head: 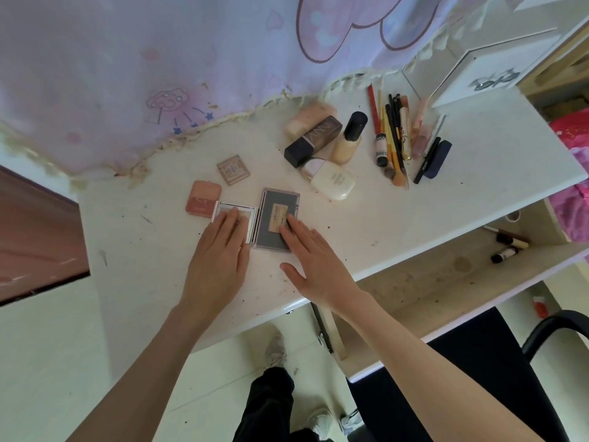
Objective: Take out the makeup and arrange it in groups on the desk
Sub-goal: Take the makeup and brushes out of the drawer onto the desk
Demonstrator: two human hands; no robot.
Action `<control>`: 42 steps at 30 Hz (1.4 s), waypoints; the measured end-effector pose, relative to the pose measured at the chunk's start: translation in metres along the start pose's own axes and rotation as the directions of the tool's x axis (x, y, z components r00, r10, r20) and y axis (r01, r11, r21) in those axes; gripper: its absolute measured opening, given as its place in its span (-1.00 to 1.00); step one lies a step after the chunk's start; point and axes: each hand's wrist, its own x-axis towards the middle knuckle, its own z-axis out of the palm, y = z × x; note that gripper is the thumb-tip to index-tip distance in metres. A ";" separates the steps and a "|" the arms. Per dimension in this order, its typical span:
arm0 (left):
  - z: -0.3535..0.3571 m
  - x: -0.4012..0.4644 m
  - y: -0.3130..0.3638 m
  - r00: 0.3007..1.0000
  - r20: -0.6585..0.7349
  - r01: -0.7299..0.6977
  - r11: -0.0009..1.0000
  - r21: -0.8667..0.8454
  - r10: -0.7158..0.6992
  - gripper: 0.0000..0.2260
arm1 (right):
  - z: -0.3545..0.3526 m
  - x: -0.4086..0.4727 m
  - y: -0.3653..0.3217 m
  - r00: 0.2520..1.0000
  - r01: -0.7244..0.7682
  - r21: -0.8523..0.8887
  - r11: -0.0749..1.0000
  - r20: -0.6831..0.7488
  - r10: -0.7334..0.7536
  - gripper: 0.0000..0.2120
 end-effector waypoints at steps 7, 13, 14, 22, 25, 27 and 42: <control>-0.003 -0.010 0.046 0.994 0.005 -0.105 0.994 -0.034 0.105 -0.48 | -0.006 -0.050 0.031 0.985 -0.167 -0.102 0.981 -0.063 0.161 -0.39; 0.015 -0.026 0.126 0.943 0.088 -0.318 0.946 -0.057 0.322 -0.54 | -0.037 -0.124 0.063 0.932 -0.347 -0.153 0.925 -0.170 0.321 -0.42; 0.019 -0.029 0.141 0.933 0.103 -0.340 0.938 -0.062 0.345 -0.55 | -0.041 -0.139 0.070 0.919 -0.373 -0.145 0.917 -0.193 0.343 -0.42; 0.059 -0.042 0.249 0.855 0.214 -0.464 0.881 -0.088 0.472 -0.57 | -0.060 -0.245 0.135 0.812 -0.540 -0.075 0.838 -0.309 0.495 -0.48; 0.078 -0.025 0.276 0.813 0.270 -0.497 0.857 -0.140 0.516 -0.54 | -0.067 -0.262 0.166 0.784 -0.587 -0.071 0.806 -0.298 0.544 -0.50; 0.093 -0.003 0.296 0.791 0.283 -0.507 0.841 -0.191 0.541 -0.50 | -0.074 -0.264 0.191 0.763 -0.616 -0.067 0.785 -0.298 0.573 -0.50; 0.249 0.183 0.434 0.799 0.240 -0.458 0.816 -0.353 0.552 -0.60 | -0.127 -0.189 0.408 0.675 -0.738 -0.267 0.620 -0.270 0.687 -0.72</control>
